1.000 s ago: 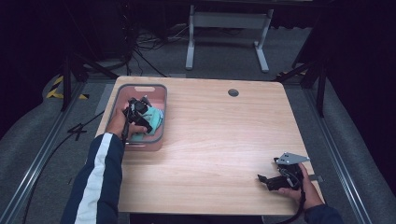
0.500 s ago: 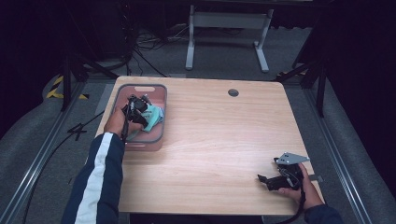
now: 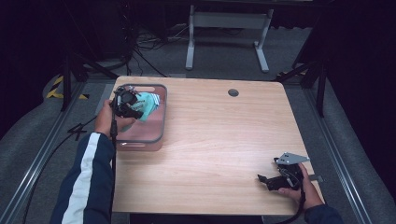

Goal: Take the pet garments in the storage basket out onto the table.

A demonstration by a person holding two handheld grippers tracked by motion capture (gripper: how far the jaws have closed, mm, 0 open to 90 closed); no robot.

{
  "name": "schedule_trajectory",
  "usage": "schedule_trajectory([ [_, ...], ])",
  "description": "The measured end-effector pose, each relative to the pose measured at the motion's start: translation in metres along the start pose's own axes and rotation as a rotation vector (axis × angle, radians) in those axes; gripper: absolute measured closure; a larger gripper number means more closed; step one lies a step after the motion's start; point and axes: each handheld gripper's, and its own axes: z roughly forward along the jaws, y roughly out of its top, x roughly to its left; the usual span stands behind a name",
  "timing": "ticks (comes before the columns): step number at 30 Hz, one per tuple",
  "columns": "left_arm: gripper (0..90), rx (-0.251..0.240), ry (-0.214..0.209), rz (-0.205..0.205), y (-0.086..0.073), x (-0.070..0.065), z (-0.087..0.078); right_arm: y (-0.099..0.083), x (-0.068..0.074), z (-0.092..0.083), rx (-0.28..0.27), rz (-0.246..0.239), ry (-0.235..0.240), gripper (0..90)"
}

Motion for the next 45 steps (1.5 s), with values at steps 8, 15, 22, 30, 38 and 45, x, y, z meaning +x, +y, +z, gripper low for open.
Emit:
schedule_trajectory([
  [8,68.1,-0.122,0.013,0.025,-0.003,-0.012,-0.029,0.0,0.0,0.0,0.0,0.001,0.0,0.6],
  [15,68.2,-0.185,0.003,0.069,-0.003,-0.025,-0.047,0.0,0.0,0.0,0.0,0.002,0.0,0.6],
  [22,68.2,-0.208,-0.008,0.109,-0.001,-0.039,-0.062,0.0,0.0,0.0,0.0,0.002,0.0,0.6],
  [30,68.2,-0.233,-0.034,0.186,0.006,-0.061,-0.073,0.0,0.0,0.0,0.0,0.001,-0.001,0.6],
  [38,68.2,-0.25,-0.06,0.242,0.016,-0.083,-0.077,0.0,0.0,0.0,0.0,0.001,-0.001,0.6],
  [45,68.3,-0.255,-0.087,0.297,0.024,-0.103,-0.077,0.0,0.0,0.0,-0.001,0.002,-0.001,0.6],
])
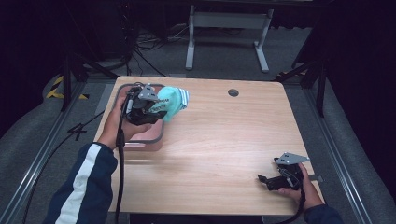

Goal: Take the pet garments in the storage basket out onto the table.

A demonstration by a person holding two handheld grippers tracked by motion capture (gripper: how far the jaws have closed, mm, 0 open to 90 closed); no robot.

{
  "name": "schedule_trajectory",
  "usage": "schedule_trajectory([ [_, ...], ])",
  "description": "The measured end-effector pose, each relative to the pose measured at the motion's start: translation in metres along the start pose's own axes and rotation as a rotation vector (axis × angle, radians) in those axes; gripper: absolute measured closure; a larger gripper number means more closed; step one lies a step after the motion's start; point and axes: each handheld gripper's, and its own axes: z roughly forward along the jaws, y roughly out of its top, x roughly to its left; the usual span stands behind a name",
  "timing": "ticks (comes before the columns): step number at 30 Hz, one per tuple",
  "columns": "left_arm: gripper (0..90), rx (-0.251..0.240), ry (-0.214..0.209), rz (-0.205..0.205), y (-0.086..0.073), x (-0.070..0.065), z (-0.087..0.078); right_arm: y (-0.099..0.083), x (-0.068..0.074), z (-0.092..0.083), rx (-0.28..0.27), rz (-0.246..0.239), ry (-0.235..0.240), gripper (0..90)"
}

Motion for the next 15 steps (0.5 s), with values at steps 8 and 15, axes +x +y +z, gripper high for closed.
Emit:
schedule_trajectory([
  [8,68.3,0.005,-0.046,0.059,0.015,-0.022,0.016,0.0,0.0,0.0,0.0,0.0,0.0,0.6],
  [15,68.3,0.009,-0.097,0.096,0.028,-0.04,0.037,0.0,0.0,0.0,0.0,0.0,-0.001,0.6],
])
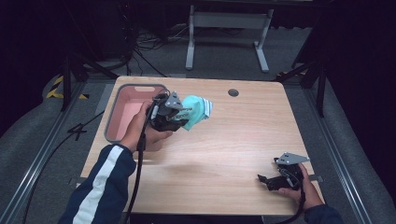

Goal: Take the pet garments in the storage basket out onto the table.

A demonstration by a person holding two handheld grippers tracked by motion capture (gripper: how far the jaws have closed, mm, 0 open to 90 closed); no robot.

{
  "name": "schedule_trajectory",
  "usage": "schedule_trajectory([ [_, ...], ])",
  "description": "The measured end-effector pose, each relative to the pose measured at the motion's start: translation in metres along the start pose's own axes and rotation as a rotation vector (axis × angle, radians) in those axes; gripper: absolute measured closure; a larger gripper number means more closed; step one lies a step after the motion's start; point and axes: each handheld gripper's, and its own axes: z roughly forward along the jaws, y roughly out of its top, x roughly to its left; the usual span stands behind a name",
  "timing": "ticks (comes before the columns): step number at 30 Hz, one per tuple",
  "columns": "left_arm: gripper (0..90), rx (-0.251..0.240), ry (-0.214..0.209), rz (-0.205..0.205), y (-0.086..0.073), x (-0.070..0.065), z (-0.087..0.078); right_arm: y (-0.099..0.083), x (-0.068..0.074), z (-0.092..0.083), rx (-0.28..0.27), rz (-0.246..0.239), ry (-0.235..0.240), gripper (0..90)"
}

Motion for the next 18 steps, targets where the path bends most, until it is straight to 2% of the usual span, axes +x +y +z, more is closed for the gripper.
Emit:
schedule_trajectory([
  [8,68.3,0.024,-0.065,0.049,0.016,-0.021,0.029,0.0,0.0,0.0,0.0,0.001,0.001,0.6],
  [15,68.3,0.045,-0.097,0.072,0.023,-0.034,0.05,0.0,0.0,0.0,0.0,0.0,0.0,0.6],
  [18,68.3,0.042,-0.112,0.069,0.025,-0.039,0.059,0.0,0.0,0.0,0.0,0.0,0.0,0.6],
])
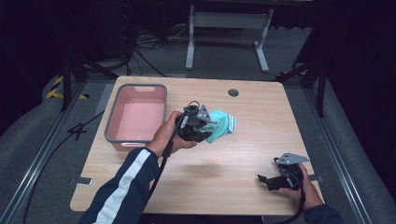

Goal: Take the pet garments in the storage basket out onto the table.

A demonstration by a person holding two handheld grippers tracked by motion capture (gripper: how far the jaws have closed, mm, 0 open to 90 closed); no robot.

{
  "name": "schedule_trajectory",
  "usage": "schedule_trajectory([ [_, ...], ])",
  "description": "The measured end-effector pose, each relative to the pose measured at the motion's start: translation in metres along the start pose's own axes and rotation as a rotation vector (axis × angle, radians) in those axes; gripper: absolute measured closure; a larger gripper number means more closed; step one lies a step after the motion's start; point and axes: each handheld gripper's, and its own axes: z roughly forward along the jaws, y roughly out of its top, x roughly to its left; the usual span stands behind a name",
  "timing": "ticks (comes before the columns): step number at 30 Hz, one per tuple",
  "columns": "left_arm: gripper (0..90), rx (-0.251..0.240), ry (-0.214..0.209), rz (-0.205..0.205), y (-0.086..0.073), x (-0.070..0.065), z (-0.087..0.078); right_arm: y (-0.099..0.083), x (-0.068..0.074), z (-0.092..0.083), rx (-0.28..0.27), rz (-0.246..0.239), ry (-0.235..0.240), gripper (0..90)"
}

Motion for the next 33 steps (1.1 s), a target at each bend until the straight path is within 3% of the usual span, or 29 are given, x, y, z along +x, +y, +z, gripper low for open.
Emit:
schedule_trajectory([
  [4,68.2,0.02,-0.013,0.001,0.0,-0.003,0.015,0.0,0.0,0.0,0.0,0.0,0.0,0.6],
  [13,68.0,0.064,-0.042,-0.04,-0.01,-0.004,0.057,0.0,0.0,0.0,0.0,0.0,0.0,0.6],
  [24,67.7,0.111,-0.048,-0.072,-0.019,-0.005,0.088,0.0,0.0,0.0,0.0,0.0,0.0,0.6],
  [33,66.5,0.16,-0.027,-0.05,-0.025,-0.011,0.107,0.0,0.0,0.0,0.0,-0.001,0.0,0.6],
])
